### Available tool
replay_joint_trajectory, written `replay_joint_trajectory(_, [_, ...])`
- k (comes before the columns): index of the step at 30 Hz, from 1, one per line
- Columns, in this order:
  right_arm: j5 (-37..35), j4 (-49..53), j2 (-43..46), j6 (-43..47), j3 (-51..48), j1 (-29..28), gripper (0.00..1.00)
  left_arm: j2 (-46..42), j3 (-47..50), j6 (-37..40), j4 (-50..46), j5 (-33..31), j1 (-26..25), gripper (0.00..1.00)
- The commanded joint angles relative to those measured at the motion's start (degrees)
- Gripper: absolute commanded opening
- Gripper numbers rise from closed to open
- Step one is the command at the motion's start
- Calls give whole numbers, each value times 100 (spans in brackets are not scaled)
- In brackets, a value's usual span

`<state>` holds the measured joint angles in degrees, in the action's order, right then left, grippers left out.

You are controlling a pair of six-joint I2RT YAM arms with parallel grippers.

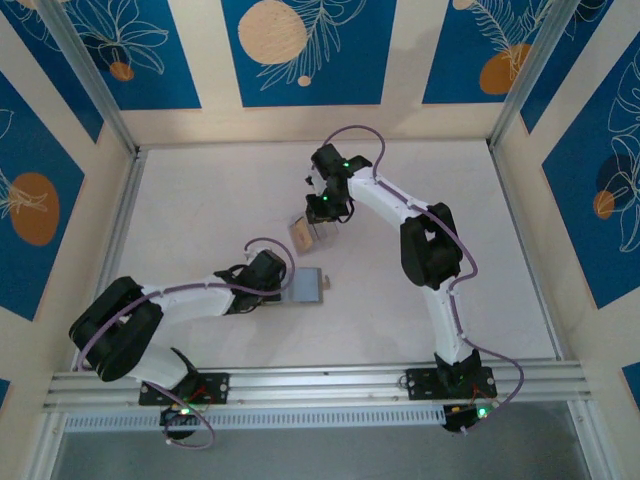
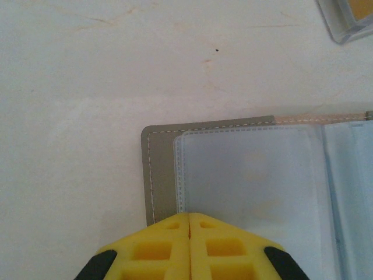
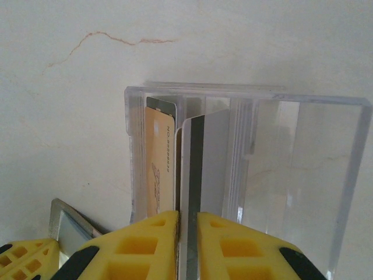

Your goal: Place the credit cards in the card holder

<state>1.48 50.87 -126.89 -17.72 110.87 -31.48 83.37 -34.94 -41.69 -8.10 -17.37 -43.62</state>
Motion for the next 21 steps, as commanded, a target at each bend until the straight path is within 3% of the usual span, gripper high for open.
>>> replay_joint_trajectory(1, [62,477,-211,67,7,54,18,274,254,-76,-500,581,-5,6])
replay_joint_trajectory(12, [805,298,-249,-56,-176,271,21,311,227,-67,-474,605,2,6])
replay_joint_trajectory(21, [715,306,-145,-52,-248,328,22,354,187,-36,-472,629,0,6])
